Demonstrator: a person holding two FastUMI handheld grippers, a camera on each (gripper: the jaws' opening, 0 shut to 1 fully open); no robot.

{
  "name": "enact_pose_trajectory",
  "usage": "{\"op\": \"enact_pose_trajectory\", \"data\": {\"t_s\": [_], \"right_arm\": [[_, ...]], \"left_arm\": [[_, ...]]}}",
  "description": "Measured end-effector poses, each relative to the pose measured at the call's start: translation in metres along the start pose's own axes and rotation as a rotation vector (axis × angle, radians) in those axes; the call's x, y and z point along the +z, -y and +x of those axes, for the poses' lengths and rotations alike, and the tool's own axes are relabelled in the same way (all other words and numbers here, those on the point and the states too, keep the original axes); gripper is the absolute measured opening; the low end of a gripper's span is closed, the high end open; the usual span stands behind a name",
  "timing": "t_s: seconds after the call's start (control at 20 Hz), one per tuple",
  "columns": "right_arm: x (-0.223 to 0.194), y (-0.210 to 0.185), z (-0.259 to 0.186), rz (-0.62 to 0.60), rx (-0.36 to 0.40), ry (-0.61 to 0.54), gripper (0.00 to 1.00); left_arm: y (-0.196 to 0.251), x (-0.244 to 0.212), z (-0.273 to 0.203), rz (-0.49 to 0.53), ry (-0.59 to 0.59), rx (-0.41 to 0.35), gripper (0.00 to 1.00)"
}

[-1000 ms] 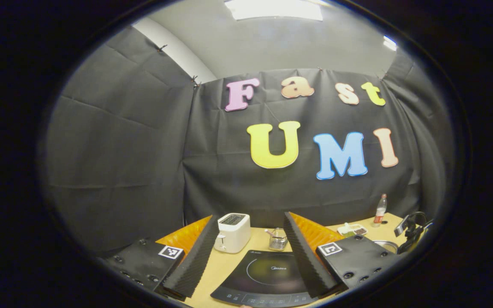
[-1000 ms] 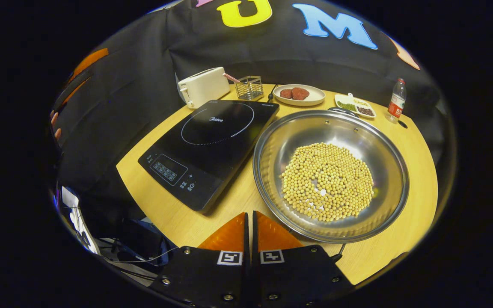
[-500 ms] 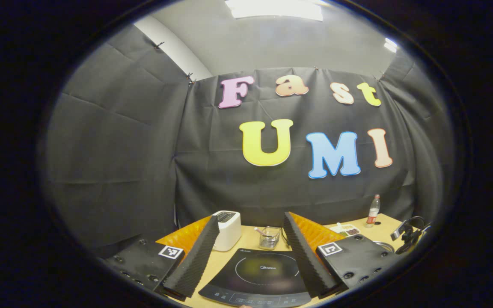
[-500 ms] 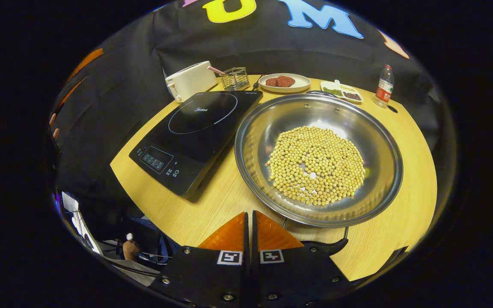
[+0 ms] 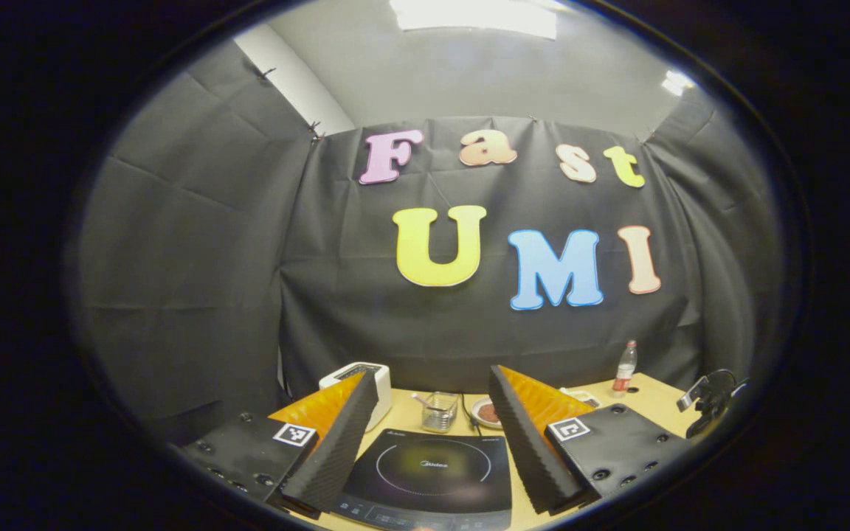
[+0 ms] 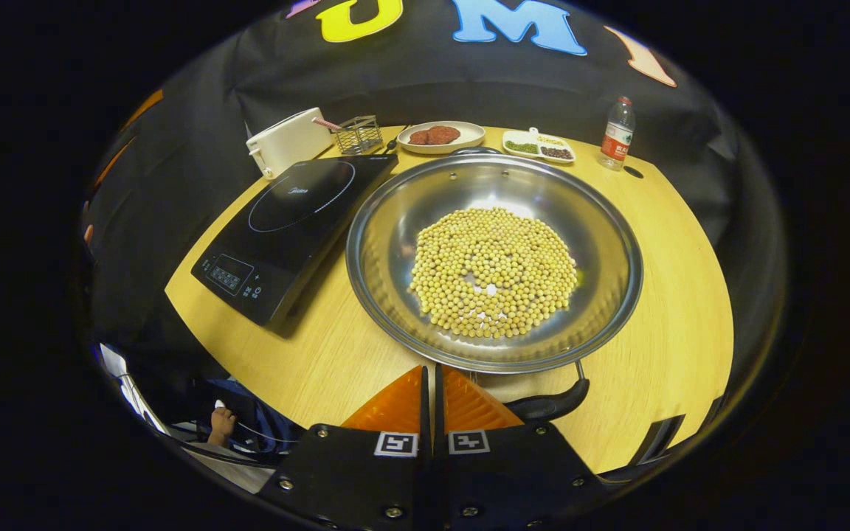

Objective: First push the handle of the pot to place it horizontally, then grasp the pot with both hands and set it on the induction cooktop.

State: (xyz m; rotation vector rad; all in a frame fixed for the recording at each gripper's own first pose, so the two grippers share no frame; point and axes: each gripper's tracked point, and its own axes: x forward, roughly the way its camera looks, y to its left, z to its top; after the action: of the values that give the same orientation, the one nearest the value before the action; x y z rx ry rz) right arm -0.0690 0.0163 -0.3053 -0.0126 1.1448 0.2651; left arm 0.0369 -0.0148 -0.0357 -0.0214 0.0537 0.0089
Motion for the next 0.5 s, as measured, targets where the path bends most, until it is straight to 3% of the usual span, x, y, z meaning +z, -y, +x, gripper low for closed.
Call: {"op": "enact_pose_trajectory", "data": {"t_s": [0.5], "right_arm": [[-0.002, 0.059, -0.007, 0.010, -0.096, -0.043, 0.01]], "left_arm": [[0.024, 0.003, 0.008, 0.003, 0.004, -0.025, 1.00]]}}
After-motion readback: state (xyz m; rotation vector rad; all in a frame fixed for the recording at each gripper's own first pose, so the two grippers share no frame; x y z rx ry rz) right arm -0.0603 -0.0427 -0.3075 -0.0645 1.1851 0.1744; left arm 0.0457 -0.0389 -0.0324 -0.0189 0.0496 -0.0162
